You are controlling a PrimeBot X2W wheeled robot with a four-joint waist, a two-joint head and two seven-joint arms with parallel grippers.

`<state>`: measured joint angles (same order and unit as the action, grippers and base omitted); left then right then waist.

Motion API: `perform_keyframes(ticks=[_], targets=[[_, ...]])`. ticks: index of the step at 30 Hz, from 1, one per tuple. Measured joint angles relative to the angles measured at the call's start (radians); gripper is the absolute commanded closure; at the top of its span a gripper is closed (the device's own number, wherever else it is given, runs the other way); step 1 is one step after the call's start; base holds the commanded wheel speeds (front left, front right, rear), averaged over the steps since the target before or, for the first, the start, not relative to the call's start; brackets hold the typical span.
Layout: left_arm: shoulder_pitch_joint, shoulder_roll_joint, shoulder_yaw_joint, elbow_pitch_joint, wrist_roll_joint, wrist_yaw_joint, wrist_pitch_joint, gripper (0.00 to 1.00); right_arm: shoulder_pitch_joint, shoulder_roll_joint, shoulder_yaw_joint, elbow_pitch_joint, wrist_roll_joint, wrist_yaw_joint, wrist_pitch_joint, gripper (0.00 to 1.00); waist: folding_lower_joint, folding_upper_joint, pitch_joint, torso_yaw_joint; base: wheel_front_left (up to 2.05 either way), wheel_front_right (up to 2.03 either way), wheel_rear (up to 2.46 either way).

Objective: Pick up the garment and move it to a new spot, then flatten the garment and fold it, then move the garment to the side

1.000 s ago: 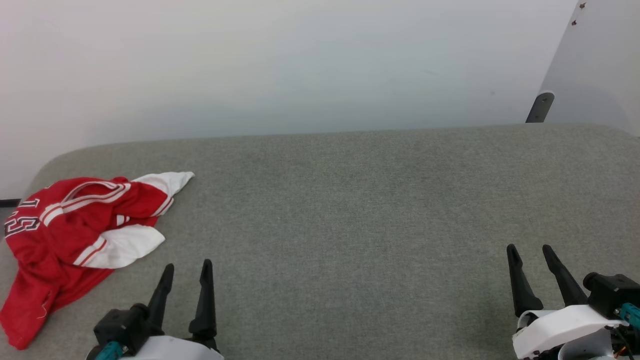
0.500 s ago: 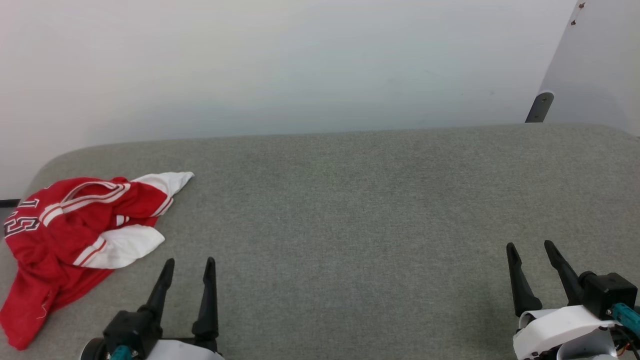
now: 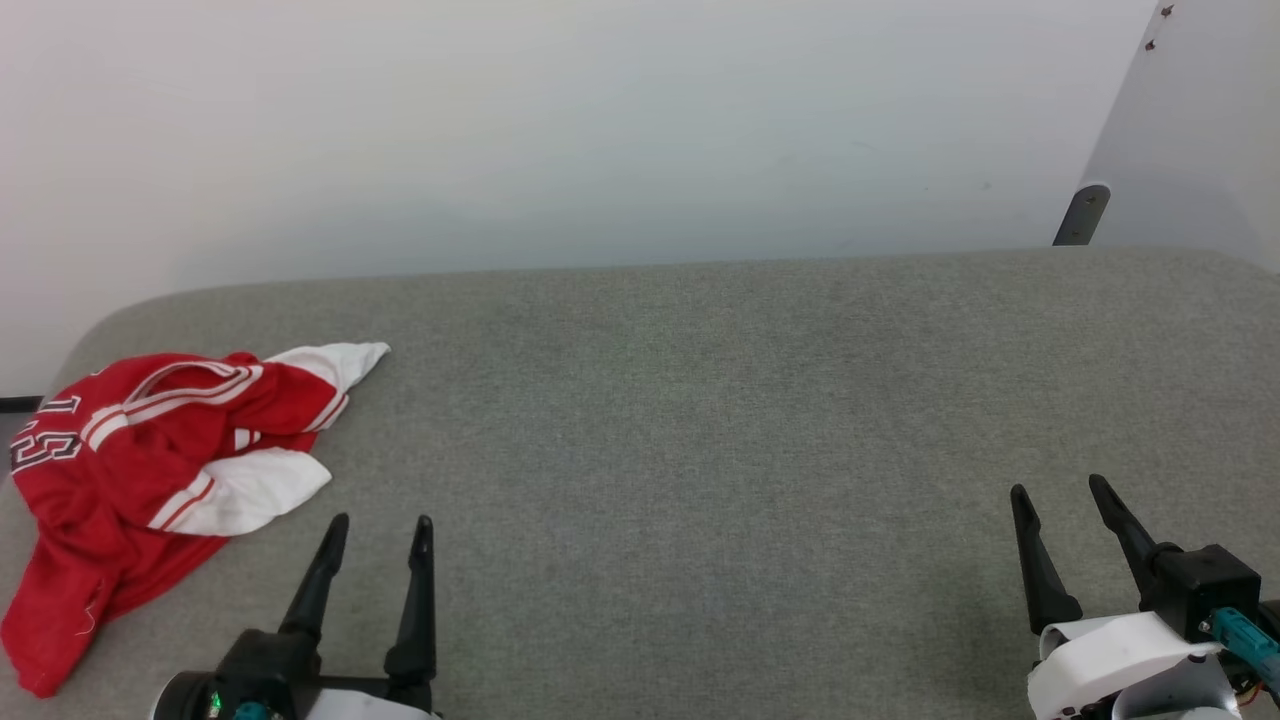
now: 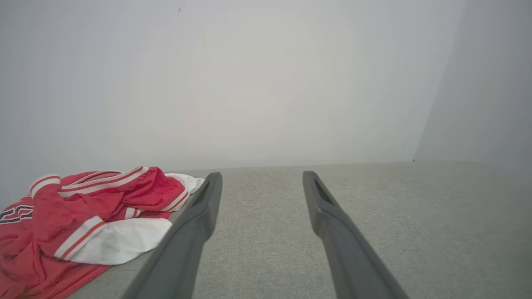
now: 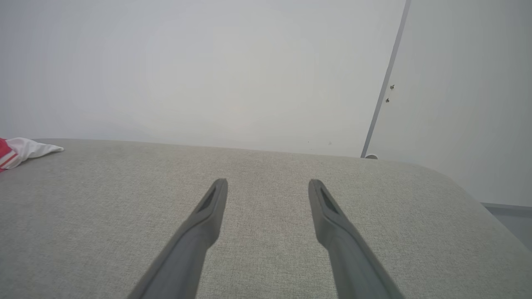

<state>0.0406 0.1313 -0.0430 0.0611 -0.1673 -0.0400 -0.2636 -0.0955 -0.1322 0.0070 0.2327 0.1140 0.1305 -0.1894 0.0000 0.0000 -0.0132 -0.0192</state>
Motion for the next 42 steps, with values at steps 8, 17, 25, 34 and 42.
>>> perform_keyframes(ticks=[8, 17, 25, 34, 42], targets=[[0.000, -0.011, 0.027, 0.002, -0.003, -0.014, 0.000, 0.00, 0.005, 0.000, -0.004, -0.004, 0.000, 0.000, 0.002, 0.00, 0.0000, 0.0000, -0.005, 0.017, 0.00, 0.00, 0.00], [-0.012, -0.014, 0.082, 0.023, -0.036, -0.026, -0.001, 0.00, 0.012, -0.010, 0.036, -0.009, 0.008, 0.000, 0.018, 0.00, 0.0000, 0.0000, -0.020, 0.089, 0.00, 0.00, 0.00], [-0.010, 0.010, 0.123, 0.034, -0.037, -0.011, 0.000, 0.00, -0.006, -0.013, 0.124, 0.005, 0.034, 0.000, 0.030, 0.00, 0.0001, 0.0000, -0.040, 0.196, 0.00, 0.00, 0.00], [0.000, 0.028, 0.149, 0.037, -0.050, 0.011, 0.017, 0.00, -0.038, -0.008, 0.200, 0.030, 0.070, 0.000, 0.031, 0.00, 0.0000, 0.0000, -0.067, 0.318, 0.00, 0.00, 0.00], [-0.020, 0.030, 0.161, 0.024, -0.083, 0.020, 0.065, 0.00, -0.039, -0.016, 0.216, 0.040, 0.078, 0.000, 0.032, 0.00, 0.0000, 0.0000, -0.077, 0.385, 0.00, 0.00, 0.00]])
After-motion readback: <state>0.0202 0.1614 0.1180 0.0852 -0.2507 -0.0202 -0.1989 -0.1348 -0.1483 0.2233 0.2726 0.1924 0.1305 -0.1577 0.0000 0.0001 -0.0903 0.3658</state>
